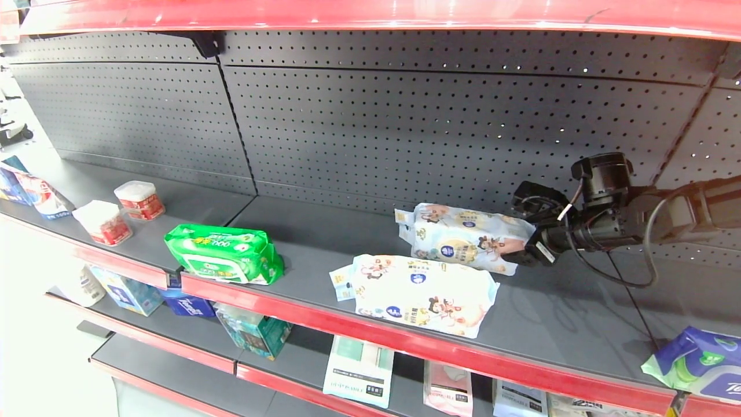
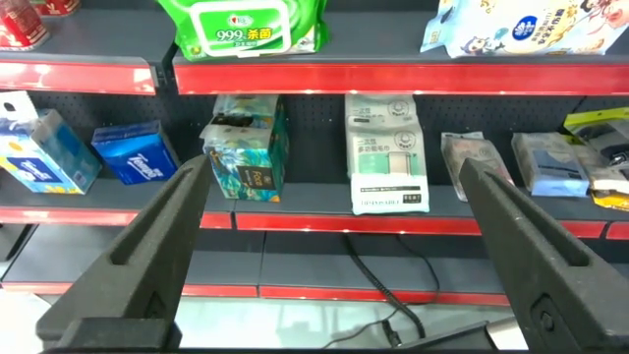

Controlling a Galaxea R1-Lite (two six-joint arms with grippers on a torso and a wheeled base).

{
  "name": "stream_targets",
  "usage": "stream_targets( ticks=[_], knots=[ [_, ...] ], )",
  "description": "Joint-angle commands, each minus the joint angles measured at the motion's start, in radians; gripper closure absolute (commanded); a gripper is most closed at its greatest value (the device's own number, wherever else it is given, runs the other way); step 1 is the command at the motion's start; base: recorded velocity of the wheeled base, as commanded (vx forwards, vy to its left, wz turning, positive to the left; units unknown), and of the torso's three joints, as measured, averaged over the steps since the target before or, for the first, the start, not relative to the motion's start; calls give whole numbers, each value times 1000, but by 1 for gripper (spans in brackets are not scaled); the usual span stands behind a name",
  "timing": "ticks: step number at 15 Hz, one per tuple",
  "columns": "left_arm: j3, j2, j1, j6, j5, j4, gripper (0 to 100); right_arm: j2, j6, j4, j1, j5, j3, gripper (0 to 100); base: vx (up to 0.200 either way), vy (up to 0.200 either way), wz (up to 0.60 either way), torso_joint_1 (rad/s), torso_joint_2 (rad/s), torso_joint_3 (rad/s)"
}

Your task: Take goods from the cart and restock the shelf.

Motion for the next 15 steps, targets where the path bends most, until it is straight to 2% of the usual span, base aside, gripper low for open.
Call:
stream_targets(
  ticks=[1, 6, 8, 10, 12, 15],
  knots=[
    [0, 1, 0, 0, 0, 0, 0, -12, 1, 1, 1, 1, 8, 0, 0, 0, 0, 0, 0, 0],
    [0, 1, 0, -2, 0, 0, 0, -125, 143, -1, -10, 1, 100, 0, 0, 0, 0, 0, 0, 0],
    [0, 1, 0, -6, 1, 0, 0, -176, 158, -1, -82, -26, 167, 0, 0, 0, 0, 0, 0, 0],
    [0, 1, 0, -6, 0, 0, 0, -191, 181, -1, -137, -35, 177, 0, 0, 0, 0, 0, 0, 0],
    [0, 1, 0, -6, 0, 0, 0, -177, 253, -3, -166, -119, 155, 0, 0, 0, 0, 0, 0, 0],
    [0, 1, 0, -6, 1, -2, 0, -124, 390, -4, -145, -234, 106, 0, 0, 0, 0, 0, 0, 0]
  ],
)
